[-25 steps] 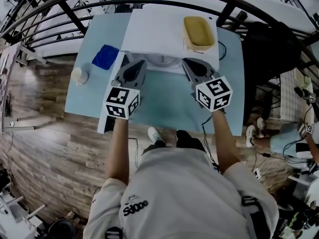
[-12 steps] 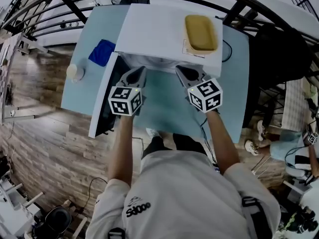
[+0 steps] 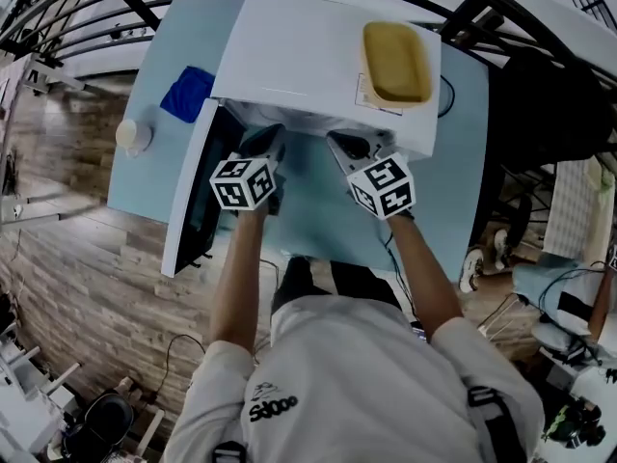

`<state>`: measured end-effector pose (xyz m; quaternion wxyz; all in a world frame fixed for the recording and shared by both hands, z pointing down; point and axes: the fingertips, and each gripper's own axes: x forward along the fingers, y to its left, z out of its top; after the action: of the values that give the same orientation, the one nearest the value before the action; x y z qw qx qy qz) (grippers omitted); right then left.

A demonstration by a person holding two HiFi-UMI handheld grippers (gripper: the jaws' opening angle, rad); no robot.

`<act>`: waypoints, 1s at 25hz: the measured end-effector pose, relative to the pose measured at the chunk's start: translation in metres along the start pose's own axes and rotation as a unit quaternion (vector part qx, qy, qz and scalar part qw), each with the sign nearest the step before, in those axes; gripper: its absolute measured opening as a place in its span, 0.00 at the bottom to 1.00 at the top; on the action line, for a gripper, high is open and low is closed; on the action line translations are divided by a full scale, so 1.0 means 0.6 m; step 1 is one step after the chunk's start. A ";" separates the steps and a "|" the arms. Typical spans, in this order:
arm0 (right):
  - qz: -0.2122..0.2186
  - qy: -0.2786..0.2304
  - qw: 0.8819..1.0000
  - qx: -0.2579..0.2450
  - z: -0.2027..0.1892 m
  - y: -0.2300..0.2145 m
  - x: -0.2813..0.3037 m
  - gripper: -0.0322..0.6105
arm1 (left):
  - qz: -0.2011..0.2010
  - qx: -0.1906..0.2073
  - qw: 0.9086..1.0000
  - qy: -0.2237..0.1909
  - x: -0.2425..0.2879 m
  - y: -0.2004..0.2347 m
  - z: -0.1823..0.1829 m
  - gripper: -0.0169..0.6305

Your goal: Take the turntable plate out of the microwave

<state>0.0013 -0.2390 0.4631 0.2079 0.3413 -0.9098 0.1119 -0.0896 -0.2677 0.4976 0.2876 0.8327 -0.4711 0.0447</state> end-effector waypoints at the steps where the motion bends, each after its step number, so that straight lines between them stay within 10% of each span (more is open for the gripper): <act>1: -0.004 0.004 1.000 0.007 -0.006 -0.005 0.005 0.06 | 0.001 -0.010 1.000 0.000 0.007 0.006 -0.006 0.05; 25: -0.024 0.076 0.997 0.023 -0.128 -0.035 0.083 0.21 | 0.040 -0.209 0.977 -0.026 0.120 0.090 -0.085 0.38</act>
<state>0.0046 -0.2567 0.5554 0.2708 0.3585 -0.8801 0.1533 -0.0838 -0.3167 0.5882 0.4407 0.7354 -0.5105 -0.0651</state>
